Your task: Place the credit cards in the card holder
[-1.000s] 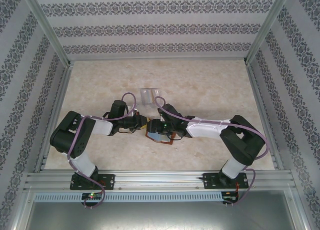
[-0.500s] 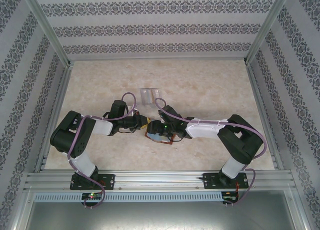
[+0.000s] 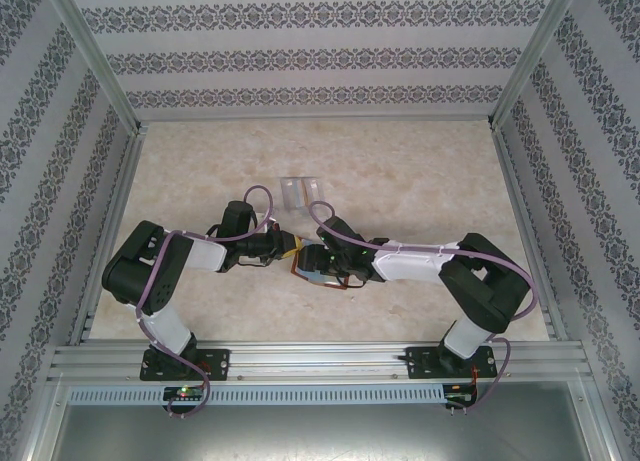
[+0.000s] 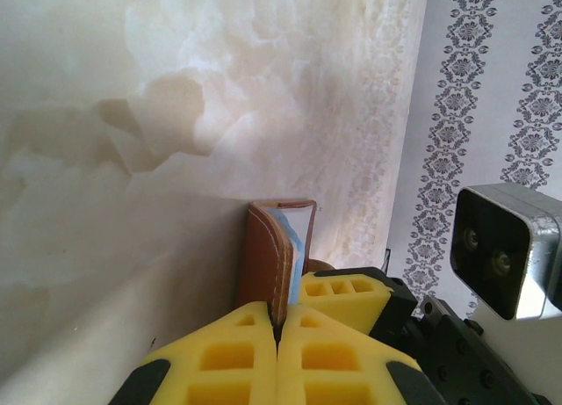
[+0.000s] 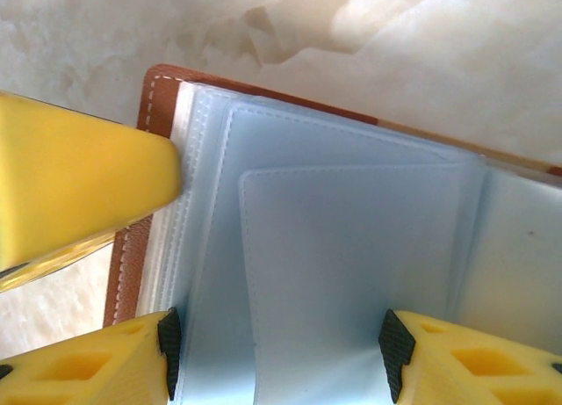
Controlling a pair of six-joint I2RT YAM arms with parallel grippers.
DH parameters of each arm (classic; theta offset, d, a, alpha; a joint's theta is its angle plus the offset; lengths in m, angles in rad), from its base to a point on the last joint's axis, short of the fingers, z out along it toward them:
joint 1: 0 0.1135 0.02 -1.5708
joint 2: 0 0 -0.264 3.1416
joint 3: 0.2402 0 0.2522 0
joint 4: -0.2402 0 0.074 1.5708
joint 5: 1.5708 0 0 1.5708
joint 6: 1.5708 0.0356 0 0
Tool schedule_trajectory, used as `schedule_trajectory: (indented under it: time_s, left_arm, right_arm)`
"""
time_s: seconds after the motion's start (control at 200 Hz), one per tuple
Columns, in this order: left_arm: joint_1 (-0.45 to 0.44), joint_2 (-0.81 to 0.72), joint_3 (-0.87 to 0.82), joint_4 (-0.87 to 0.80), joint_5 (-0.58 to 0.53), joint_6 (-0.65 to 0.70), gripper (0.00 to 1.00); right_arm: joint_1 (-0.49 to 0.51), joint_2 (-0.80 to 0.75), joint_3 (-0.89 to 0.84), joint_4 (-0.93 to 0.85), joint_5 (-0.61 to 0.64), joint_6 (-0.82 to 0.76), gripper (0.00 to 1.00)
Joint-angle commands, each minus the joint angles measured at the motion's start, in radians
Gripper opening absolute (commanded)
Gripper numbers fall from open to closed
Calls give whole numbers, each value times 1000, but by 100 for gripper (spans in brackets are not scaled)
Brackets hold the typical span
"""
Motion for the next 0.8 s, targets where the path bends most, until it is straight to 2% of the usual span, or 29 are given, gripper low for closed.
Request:
schedule_trajectory:
  time_s: [0.0,0.45,0.724,0.799]
  left_arm:
    - [6,12,3,51,28,-12,0]
    - [7,-2,1,25,22,4,0]
    - [6,-11,-5,-2,17,26,0]
    - [6,-13,-5,-7,19,27,0]
  right_arm:
    - [7,-9,-23,-103,75,-1,64]
    - [-14,-87,-42,-249,220,-16,67]
    - [-9,-309,-87,-379,371,-29,69]
    - [11,-384,-96,-362,395,-60,69]
